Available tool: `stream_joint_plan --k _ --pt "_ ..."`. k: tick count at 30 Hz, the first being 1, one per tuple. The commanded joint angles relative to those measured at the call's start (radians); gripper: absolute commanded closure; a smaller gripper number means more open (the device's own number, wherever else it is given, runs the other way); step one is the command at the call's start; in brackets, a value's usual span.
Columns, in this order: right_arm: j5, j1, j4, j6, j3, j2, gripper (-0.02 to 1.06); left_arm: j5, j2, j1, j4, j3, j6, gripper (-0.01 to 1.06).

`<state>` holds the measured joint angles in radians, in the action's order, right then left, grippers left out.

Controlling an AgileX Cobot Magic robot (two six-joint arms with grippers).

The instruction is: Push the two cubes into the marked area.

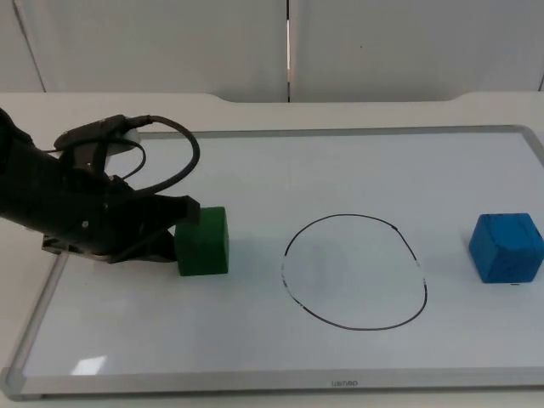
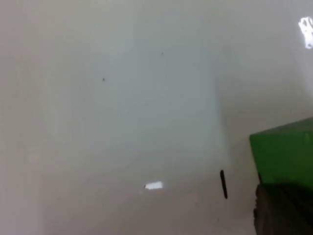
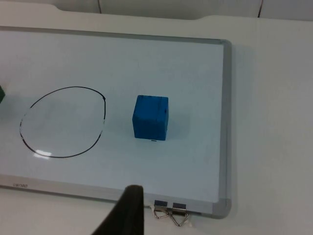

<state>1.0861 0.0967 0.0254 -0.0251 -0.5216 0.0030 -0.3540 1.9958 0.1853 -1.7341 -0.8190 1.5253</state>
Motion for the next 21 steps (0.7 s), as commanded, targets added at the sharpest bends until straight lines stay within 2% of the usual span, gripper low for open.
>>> stream_joint_plan --k 1,6,16,21 --pt "-0.008 -0.005 0.005 -0.008 0.006 -0.003 -0.01 0.001 -0.001 0.004 -0.010 -0.008 -0.006 1.05" --pt "-0.008 -0.005 0.005 -0.008 0.006 -0.003 -0.01 -0.025 -0.001 0.014 -0.010 -0.015 -0.008 1.05" --pt "-0.008 -0.005 0.005 -0.008 0.006 -0.003 -0.01 -0.002 0.012 0.073 -0.010 -0.051 -0.020 1.05" --pt "-0.008 -0.005 0.005 -0.008 0.006 -0.003 -0.01 0.000 0.012 0.076 -0.010 -0.053 -0.031 1.05"
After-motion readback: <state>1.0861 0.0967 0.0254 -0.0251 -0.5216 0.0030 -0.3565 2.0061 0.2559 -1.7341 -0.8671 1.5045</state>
